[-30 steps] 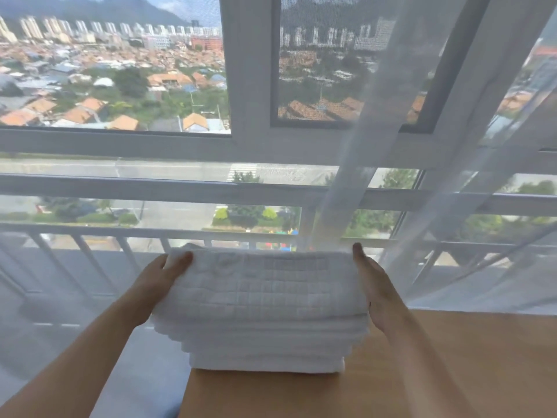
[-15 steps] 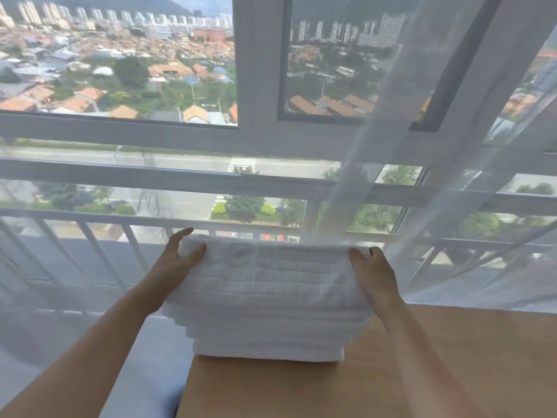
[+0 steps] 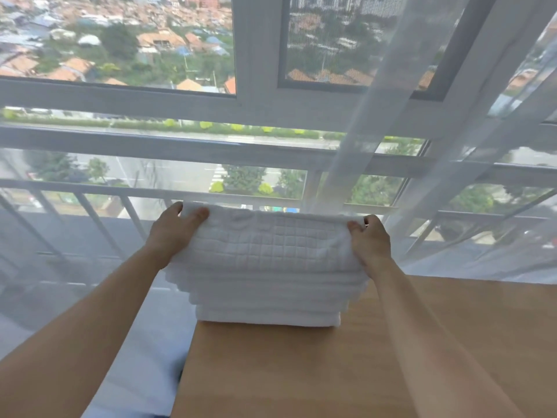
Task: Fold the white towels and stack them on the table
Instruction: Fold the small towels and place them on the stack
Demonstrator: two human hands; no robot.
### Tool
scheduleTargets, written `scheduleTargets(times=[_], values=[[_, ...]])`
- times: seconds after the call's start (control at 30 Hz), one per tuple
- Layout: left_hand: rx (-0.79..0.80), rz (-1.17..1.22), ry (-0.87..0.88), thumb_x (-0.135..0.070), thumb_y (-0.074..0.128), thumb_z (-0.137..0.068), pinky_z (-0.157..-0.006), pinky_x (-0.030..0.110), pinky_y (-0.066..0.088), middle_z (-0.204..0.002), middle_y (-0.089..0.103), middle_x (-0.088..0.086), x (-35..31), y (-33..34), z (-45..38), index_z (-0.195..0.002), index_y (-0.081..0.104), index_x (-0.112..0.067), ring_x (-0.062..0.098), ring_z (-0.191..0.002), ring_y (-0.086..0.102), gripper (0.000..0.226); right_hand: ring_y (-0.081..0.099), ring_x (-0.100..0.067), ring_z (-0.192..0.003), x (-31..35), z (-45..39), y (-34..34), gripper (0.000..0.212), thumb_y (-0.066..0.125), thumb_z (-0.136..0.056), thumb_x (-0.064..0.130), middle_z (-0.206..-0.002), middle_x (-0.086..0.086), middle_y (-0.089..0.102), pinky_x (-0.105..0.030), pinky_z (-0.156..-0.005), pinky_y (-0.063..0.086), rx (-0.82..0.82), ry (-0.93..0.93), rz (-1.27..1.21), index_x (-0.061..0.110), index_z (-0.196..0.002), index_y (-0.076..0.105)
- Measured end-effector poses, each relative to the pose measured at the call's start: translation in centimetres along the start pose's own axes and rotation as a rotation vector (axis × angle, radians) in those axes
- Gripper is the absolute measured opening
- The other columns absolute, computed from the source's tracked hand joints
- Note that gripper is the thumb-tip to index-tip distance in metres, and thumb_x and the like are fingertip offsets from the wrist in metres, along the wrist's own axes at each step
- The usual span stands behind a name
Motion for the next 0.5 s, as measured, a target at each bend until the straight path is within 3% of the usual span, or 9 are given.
scheduleTargets(times=[0.1, 0.2, 0.3, 0.5], values=[[-0.016, 0.047, 0.013, -0.072, 0.061, -0.084, -0.109, 0.043, 0.038, -0.153, 0.045, 0.008, -0.5, -0.4, -0.4, -0.15, 0.042, -0.018, 0.032, -0.137, 0.045, 0.086, 0.05, -0.017, -0.075, 0.4, -0.5, -0.9, 0.014, 0.053, -0.099, 0.029, -0.087, 0.004, 0.053, -0.03, -0.061, 0.036, -0.051, -0.03, -0.042, 0.018, -0.107, 0.05], [0.048, -0.066, 0.002, -0.07, 0.057, -0.088, -0.1, 0.044, 0.042, -0.141, 0.056, 0.013, 0.5, 1.1, 0.4, -0.14, 0.05, -0.019, 0.037, -0.126, 0.053, 0.074, 0.052, -0.024, -0.082, -0.6, 0.2, 0.1, 0.017, 0.051, -0.1, 0.028, -0.093, -0.003, 0.056, -0.032, -0.066, 0.037, 0.003, 0.004, 0.005, 0.015, -0.109, 0.052], [-0.011, -0.14, 0.056, -0.067, 0.056, -0.089, -0.092, 0.043, 0.04, -0.138, 0.057, 0.018, -0.2, 1.4, 1.0, -0.143, 0.044, -0.018, 0.039, -0.124, 0.054, 0.074, 0.052, -0.029, -0.09, -1.0, 0.4, 0.2, 0.016, 0.047, -0.101, 0.027, -0.092, -0.003, 0.057, -0.034, -0.074, 0.038, 0.016, 0.027, 0.041, 0.013, -0.107, 0.052], [-0.041, -0.026, 0.085, -0.07, 0.061, -0.085, -0.082, 0.039, 0.044, -0.114, 0.066, 0.006, -0.5, 0.1, 0.8, -0.13, 0.054, -0.026, 0.034, -0.11, 0.061, 0.063, 0.049, -0.011, -0.074, -0.7, 0.1, -0.9, 0.014, 0.043, -0.103, 0.027, -0.086, 0.002, 0.056, -0.034, -0.068, 0.037, -0.062, -0.001, 0.032, 0.017, -0.1, 0.051]])
Point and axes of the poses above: each hand's wrist, its own z-axis away from the middle knuckle, its own y-axis out of the palm, x = y × z, the point moved 10 cm from there along -z, towards the middle knuckle
